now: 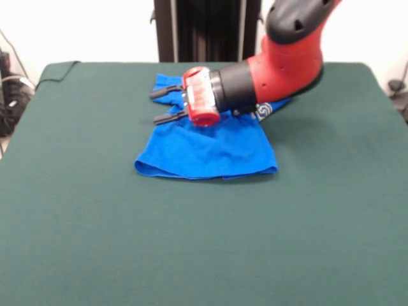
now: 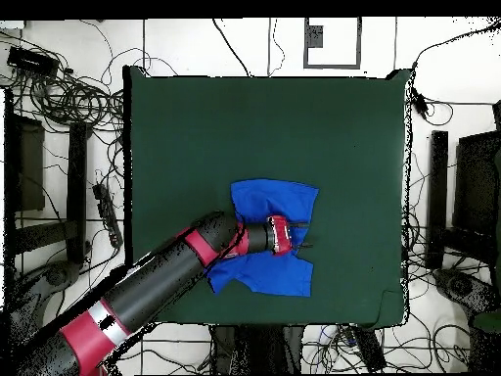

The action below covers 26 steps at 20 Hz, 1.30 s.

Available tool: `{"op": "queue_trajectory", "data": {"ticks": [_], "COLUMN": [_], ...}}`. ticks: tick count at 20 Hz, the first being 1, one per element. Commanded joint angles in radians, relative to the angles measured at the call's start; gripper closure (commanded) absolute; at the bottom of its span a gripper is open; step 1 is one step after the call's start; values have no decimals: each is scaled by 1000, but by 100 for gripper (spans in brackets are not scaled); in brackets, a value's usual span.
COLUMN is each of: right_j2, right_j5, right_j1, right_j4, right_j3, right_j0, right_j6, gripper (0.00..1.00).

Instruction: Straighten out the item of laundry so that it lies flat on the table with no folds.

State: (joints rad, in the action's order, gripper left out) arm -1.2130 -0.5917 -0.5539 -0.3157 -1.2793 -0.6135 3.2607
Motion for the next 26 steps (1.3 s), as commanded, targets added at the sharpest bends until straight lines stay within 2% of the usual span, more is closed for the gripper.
{"op": "queue_trajectory", "data": {"ticks": [1,8,15,19,25,26], "right_j2": [68,101,78,101,220,275], "right_j5": [124,132,174,192,263,281], "right_j1": [23,73,56,81,134,164], "right_j4": [-42,-28,-15,-2,7,9], "right_j3": [182,163,176,173,142,130], "right_j0": [35,27,24,35,87,105], "right_j6": [90,61,68,43,-6,-28], "gripper": [0,0,0,0,0,0]}}
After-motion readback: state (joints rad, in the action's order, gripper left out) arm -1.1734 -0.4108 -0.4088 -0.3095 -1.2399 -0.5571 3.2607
